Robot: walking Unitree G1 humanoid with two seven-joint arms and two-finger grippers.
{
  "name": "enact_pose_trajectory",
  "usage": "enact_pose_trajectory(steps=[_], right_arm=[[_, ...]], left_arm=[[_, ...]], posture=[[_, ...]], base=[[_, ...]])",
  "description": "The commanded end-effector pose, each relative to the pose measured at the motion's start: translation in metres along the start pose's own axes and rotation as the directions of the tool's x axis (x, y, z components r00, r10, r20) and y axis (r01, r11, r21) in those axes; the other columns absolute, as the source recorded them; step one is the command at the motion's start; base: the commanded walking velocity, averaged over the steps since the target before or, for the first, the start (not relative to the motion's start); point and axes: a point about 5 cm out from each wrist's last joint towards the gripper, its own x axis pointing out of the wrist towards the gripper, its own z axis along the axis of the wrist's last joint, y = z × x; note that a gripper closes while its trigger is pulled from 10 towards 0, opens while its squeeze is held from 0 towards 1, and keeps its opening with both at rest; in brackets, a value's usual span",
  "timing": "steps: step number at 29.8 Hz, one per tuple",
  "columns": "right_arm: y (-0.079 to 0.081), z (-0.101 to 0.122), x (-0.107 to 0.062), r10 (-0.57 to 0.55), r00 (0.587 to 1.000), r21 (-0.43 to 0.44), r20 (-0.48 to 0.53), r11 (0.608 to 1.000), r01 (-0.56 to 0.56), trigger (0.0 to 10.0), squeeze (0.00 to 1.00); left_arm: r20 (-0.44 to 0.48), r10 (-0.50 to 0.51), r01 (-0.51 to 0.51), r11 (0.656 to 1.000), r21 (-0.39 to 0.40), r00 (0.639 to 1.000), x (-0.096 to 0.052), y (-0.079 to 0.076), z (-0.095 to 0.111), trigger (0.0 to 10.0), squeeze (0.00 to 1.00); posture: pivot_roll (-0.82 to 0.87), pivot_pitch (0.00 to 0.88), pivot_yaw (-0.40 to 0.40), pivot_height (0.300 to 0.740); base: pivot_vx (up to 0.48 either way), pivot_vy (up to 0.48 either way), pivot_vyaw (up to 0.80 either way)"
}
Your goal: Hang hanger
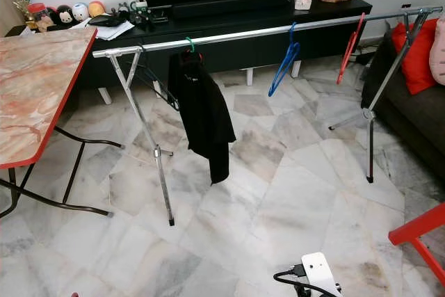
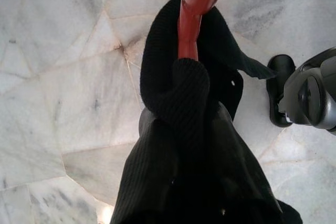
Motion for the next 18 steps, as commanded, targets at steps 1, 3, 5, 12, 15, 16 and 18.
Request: enact_pose_trajectory(steps=[1, 3, 5, 12, 15, 16, 18], right_arm=[[0.0059, -0.0039, 0.0003, 0.011, 1.000, 0.058, -0.013, 0.998, -0.010, 10.0, 0.00], [0.0059, -0.0039, 0.0003, 0.010, 1.000, 0.059, -0.013, 0.998, -0.010, 10.0, 0.00], [0.0060, -0.0039, 0.0003, 0.010, 1.000, 0.059, -0.013, 0.998, -0.010, 10.0, 0.00], [0.0058, -0.0039, 0.0003, 0.009, 1.000, 0.059, -0.013, 0.998, -0.009, 10.0, 0.00], [0.0056, -0.0041, 0.0002, 0.009, 1.000, 0.060, -0.013, 0.998, -0.008, 10.0, 0.00], [0.0056, -0.0041, 0.0002, 0.009, 1.000, 0.061, -0.013, 0.998, -0.008, 10.0, 0.00], [0.0055, -0.0041, 0.0002, 0.009, 1.000, 0.060, -0.013, 0.998, -0.008, 10.0, 0.00]], left_arm=[[0.036, -0.014, 0.013, 1.000, 0.026, 0.999, 0.0005, -0.0025, 0.0054, 10.0, 0.00], [0.036, -0.015, 0.014, 1.000, 0.027, 0.999, 0.0005, -0.0026, 0.0055, 10.0, 0.00], [0.036, -0.015, 0.014, 1.000, 0.028, 0.999, 0.0005, -0.0027, 0.0055, 10.0, 0.00], [0.036, -0.017, 0.016, 0.999, 0.030, 0.999, 0.0006, -0.0033, 0.0056, 10.0, 0.00], [0.036, -0.018, 0.017, 0.999, 0.031, 0.999, 0.0005, -0.0037, 0.0054, 10.0, 0.00], [0.036, -0.018, 0.017, 0.999, 0.031, 0.999, 0.0005, -0.0037, 0.0053, 10.0, 0.00], [0.035, -0.018, 0.016, 0.999, 0.030, 0.999, 0.0004, -0.0035, 0.0051, 10.0, 0.00]], posture=[[0.00, 0.000, 0.070, 0.740], [-0.01, 0.000, 0.071, 0.740], [-0.01, 0.000, 0.071, 0.740], [-0.01, 0.000, 0.072, 0.740], [-0.01, 0.000, 0.071, 0.740], [-0.01, 0.000, 0.071, 0.740], [-0.01, 0.000, 0.071, 0.740]], base=[[0.000, 0.000, 0.00], [0.000, 0.000, 0.00], [0.000, 0.000, 0.00], [0.000, 0.000, 0.00], [0.000, 0.000, 0.00], [0.000, 0.000, 0.00], [0.000, 0.000, 0.00]])
